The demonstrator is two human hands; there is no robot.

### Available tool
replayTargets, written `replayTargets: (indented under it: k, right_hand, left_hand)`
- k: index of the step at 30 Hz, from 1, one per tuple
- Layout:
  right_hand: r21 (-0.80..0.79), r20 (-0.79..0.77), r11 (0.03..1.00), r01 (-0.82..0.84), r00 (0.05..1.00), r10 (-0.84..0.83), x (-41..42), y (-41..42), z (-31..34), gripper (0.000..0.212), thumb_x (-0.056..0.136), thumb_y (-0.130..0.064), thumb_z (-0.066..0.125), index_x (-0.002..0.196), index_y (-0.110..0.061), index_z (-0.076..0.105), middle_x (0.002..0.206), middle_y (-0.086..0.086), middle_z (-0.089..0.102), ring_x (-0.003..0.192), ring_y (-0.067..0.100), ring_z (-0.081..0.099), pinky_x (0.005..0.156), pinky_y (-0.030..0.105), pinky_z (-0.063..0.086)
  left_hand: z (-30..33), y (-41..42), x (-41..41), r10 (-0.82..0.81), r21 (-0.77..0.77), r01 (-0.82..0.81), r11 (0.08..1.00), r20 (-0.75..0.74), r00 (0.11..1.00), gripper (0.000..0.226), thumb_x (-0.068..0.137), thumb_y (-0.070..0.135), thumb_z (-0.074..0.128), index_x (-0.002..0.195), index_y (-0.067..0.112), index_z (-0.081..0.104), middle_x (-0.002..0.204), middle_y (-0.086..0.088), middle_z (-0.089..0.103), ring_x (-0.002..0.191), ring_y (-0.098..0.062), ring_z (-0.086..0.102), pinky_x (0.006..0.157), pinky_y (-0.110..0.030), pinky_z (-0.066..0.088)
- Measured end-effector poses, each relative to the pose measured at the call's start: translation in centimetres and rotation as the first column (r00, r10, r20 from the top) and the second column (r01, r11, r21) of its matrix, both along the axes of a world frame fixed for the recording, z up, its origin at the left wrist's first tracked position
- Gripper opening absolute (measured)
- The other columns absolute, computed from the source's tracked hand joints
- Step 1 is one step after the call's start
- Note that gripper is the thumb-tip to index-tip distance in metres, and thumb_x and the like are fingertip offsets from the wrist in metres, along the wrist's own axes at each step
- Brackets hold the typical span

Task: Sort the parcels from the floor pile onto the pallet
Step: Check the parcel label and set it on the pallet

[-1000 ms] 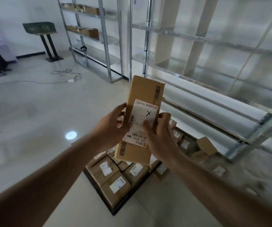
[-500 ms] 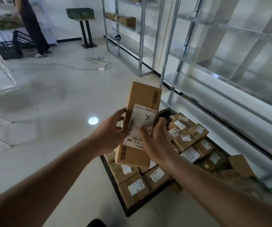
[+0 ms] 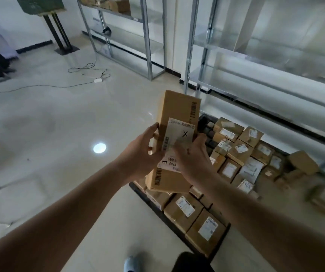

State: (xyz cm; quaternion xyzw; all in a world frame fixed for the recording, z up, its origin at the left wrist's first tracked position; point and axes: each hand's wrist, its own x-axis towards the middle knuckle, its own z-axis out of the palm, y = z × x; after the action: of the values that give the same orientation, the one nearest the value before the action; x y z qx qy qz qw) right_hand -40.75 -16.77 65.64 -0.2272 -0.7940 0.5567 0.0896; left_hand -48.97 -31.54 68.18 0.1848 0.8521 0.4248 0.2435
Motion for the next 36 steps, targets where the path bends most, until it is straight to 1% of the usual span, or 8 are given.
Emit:
replayTargets:
  k: [6, 9, 14, 19, 22, 27, 34, 36]
  right_hand:
    - [-0.006, 0.093, 0.993, 0.114, 0.989, -0.113, -6.2, -6.0, -0.4, 0.066, 0.106, -0.039, 0.054, 0.152, -0.019, 0.011, 0.133, 0.006, 0.053, 0.118, 0.026, 0.063, 0.088, 0.050, 0.063]
    - [-0.042, 0.107, 0.990, 0.132, 0.986, -0.127, -10.5, -6.8, -1.1, 0.057, 0.106, -0.036, 0.054, 0.144, -0.021, 0.014, 0.133, 0.006, 0.051, 0.118, 0.027, 0.064, 0.087, 0.048, 0.064]
    - [-0.011, 0.071, 0.988, 0.155, 0.986, -0.154, -19.7, -6.4, -3.3, 0.036, 0.106, -0.041, 0.052, 0.123, -0.023, 0.026, 0.126, 0.003, 0.048, 0.112, 0.019, 0.064, 0.064, 0.022, 0.060]
    - [-0.009, 0.072, 0.982, 0.190, 0.979, -0.189, -28.8, -4.5, -4.7, 0.039, 0.106, -0.043, 0.050, 0.130, -0.019, 0.030, 0.113, -0.014, 0.045, 0.108, 0.015, 0.061, 0.070, 0.024, 0.059]
    - [-0.019, 0.108, 0.978, 0.207, 0.973, -0.203, -33.1, -3.5, -5.1, 0.038, 0.107, -0.043, 0.049, 0.128, -0.021, 0.028, 0.122, -0.007, 0.050, 0.113, 0.019, 0.064, 0.077, 0.030, 0.063]
    - [-0.010, 0.179, 0.960, 0.280, 0.945, -0.273, -40.1, -2.5, -5.8, 0.033, 0.107, -0.042, 0.048, 0.125, -0.025, 0.026, 0.136, 0.002, 0.052, 0.116, 0.021, 0.063, 0.077, 0.030, 0.061]
    - [0.076, 0.180, 0.903, 0.423, 0.885, -0.430, -52.2, -2.9, -7.9, 0.038, 0.106, -0.047, 0.050, 0.129, -0.030, 0.026, 0.131, 0.002, 0.050, 0.106, 0.013, 0.060, 0.068, 0.023, 0.057]
    - [0.054, 0.178, 0.875, 0.480, 0.858, -0.482, -55.8, -3.8, -8.2, 0.036, 0.106, -0.042, 0.052, 0.127, -0.030, 0.026, 0.128, 0.006, 0.053, 0.105, 0.020, 0.064, 0.069, 0.031, 0.062]
  left_hand:
    - [-1.3, -5.0, -8.6, -0.129, -0.018, 0.130, 0.991, 0.038, 0.991, 0.075, 0.101, 0.024, 0.063, 0.156, 0.055, 0.021, 0.148, 0.012, 0.051, 0.138, -0.033, 0.052, 0.075, -0.042, 0.056]
    - [-2.1, -5.8, -13.2, -0.171, -0.024, 0.172, 0.985, 0.042, 0.984, 0.076, 0.102, 0.026, 0.063, 0.156, 0.056, 0.019, 0.149, 0.011, 0.051, 0.137, -0.031, 0.053, 0.076, -0.039, 0.056]
    - [-3.8, -5.0, -22.9, -0.210, -0.038, 0.212, 0.977, 0.046, 0.977, 0.074, 0.102, 0.027, 0.062, 0.156, 0.055, 0.020, 0.148, 0.011, 0.052, 0.134, -0.031, 0.056, 0.072, -0.040, 0.057]
    - [-5.2, -2.7, -32.4, -0.255, -0.038, 0.256, 0.966, 0.029, 0.967, 0.076, 0.101, 0.027, 0.063, 0.157, 0.053, 0.018, 0.147, 0.009, 0.054, 0.131, -0.031, 0.058, 0.073, -0.028, 0.059]
    - [-6.0, -1.5, -37.5, -0.284, 0.011, 0.284, 0.959, 0.026, 0.958, 0.074, 0.100, 0.025, 0.064, 0.153, 0.055, 0.023, 0.140, 0.017, 0.053, 0.127, -0.028, 0.061, 0.061, -0.013, 0.056]
    - [-7.1, 0.4, -45.4, -0.372, 0.078, 0.366, 0.927, 0.079, 0.925, 0.071, 0.100, 0.022, 0.063, 0.138, 0.068, 0.025, 0.120, 0.034, 0.049, 0.127, -0.027, 0.061, 0.062, -0.015, 0.057]
    - [-9.2, 2.2, -59.5, -0.515, 0.058, 0.512, 0.857, 0.129, 0.847, 0.076, 0.101, 0.023, 0.062, 0.152, 0.061, 0.021, 0.141, 0.025, 0.049, 0.124, -0.026, 0.063, 0.066, -0.023, 0.061]
    - [-9.6, 2.3, -63.8, -0.554, 0.045, 0.556, 0.830, 0.175, 0.814, 0.078, 0.101, 0.022, 0.062, 0.150, 0.064, 0.020, 0.144, 0.026, 0.048, 0.117, -0.024, 0.067, 0.065, -0.027, 0.062]
